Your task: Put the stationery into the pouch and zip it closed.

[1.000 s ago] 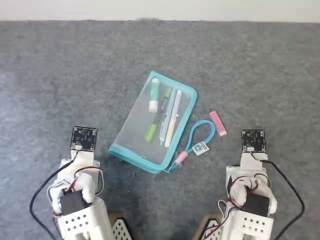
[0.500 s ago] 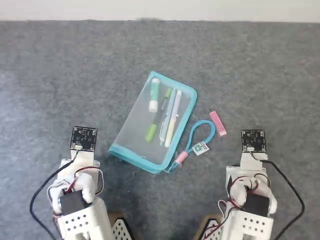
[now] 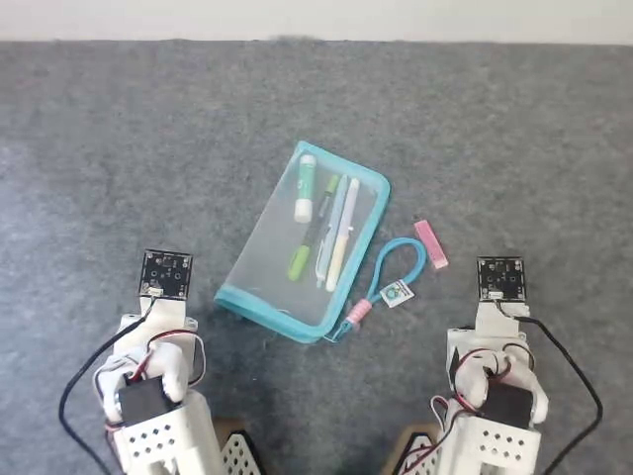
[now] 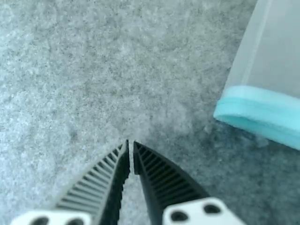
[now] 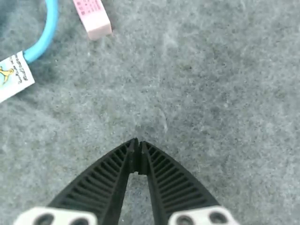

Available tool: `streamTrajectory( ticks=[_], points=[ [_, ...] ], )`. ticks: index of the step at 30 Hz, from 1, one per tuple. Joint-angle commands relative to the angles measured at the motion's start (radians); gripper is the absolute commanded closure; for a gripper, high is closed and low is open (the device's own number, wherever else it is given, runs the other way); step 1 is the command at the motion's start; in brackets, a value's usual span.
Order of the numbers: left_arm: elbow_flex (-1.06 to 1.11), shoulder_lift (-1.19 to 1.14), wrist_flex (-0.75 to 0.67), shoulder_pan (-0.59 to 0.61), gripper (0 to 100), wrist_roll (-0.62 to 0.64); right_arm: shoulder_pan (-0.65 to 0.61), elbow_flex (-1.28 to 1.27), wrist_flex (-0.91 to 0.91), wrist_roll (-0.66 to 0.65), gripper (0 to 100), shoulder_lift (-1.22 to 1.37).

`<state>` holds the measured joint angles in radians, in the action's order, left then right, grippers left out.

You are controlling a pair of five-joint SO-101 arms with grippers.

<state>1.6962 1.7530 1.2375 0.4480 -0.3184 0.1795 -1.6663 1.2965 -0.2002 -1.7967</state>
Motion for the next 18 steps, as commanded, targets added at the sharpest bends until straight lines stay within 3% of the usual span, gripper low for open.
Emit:
streamTrajectory(
  ticks=[1, 15, 18],
  points=[
    [-0.012, 0.015, 0.005, -0.002, 99, 0.021, -0.007, -0.018, 0.013, 0.011, 99.1, -0.018],
    [-0.012, 0.015, 0.005, -0.008, 99, 0.021, -0.01, -0.018, 0.013, 0.017, 99.1, -0.018],
    [-0.012, 0.015, -0.002, -0.072, 99, 0.021, -0.01, -0.018, 0.013, 0.015, 99.0, -0.018]
  ],
)
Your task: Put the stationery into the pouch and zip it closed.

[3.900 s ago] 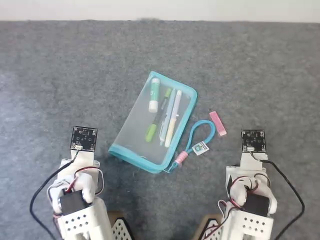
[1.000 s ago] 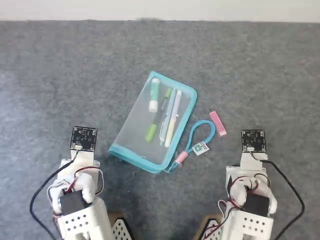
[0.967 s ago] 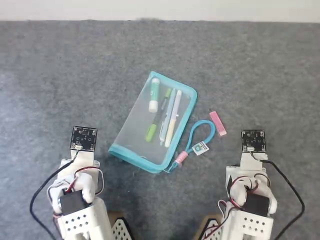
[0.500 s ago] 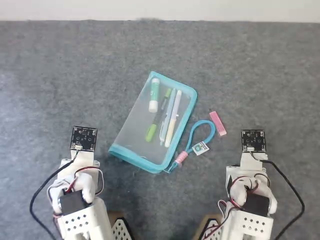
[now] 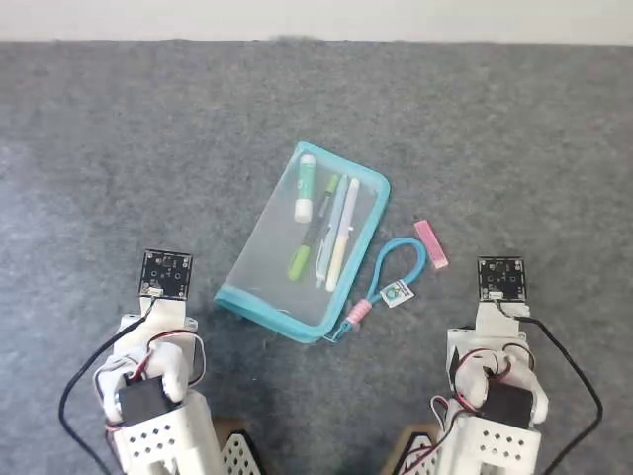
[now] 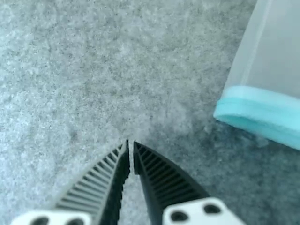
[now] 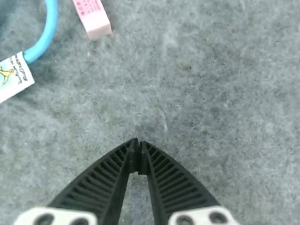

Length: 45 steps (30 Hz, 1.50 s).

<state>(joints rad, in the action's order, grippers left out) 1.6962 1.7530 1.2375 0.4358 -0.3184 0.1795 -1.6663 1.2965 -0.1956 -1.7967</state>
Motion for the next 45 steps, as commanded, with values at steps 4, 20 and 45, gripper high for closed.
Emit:
streamTrajectory(
  ticks=[4, 20, 45],
  points=[
    [-0.012, 0.015, -0.153, -0.163, 99, -0.003, -0.059, -0.018, -0.033, 0.005, 99.0, -0.018],
    [-0.4, -0.146, -0.167, -0.135, 88, -0.084, -0.225, 0.127, -0.285, -0.259, 86.9, -0.012],
    [-0.877, -1.123, -0.161, -0.066, 84, -0.118, -0.298, 1.211, -0.294, -0.404, 71.0, 1.727]
  ],
)
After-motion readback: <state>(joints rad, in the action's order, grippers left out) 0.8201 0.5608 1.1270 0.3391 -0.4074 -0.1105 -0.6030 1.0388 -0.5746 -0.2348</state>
